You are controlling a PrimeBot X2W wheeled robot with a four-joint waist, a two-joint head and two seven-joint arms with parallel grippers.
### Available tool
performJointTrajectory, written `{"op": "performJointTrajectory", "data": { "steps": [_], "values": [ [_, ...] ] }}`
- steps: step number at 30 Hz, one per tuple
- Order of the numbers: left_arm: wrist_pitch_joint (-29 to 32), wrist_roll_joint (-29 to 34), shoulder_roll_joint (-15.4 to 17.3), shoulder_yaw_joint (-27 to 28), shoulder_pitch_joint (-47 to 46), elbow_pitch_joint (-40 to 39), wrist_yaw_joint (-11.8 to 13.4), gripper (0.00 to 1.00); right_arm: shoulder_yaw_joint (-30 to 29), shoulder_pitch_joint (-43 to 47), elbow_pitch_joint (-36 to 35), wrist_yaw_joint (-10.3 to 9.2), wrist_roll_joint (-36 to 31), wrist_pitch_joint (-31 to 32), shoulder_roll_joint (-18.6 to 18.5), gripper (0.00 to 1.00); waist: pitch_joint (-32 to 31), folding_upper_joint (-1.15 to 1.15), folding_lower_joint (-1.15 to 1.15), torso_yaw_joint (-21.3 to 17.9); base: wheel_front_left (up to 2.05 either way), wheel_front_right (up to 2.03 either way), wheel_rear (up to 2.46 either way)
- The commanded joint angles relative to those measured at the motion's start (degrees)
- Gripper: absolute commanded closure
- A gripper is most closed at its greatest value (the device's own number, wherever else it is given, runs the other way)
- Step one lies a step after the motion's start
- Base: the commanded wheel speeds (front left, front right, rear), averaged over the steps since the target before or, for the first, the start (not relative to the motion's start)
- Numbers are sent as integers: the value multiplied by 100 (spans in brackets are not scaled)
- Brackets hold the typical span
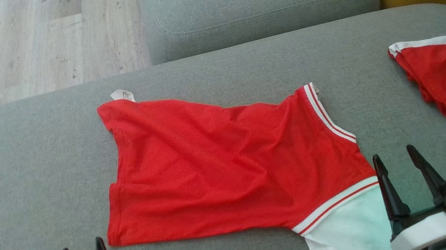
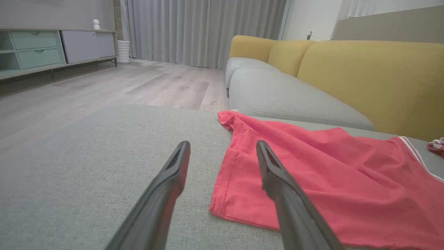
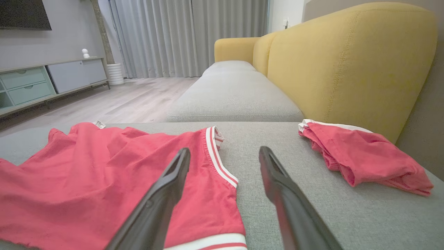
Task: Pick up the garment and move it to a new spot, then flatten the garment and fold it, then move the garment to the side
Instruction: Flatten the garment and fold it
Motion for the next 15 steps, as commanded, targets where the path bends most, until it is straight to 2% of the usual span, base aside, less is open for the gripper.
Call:
{"op": "performJointTrajectory", "data": {
  "steps": [1,7,15],
  "values": [
    [-59,81,-61,273,-119,-105,-93,0,148,-208,-133,41,50,-23,-36,0,8,0,0,4,0,0,0],
    [-59,306,-239,518,-173,118,-407,0,208,-256,-57,41,68,-23,-36,0,39,0,0,40,0,0,0],
    [-59,507,-339,531,-300,268,-540,0,146,-277,-293,41,242,-16,-36,0,48,0,0,-31,0,0,0]
  ]
}}
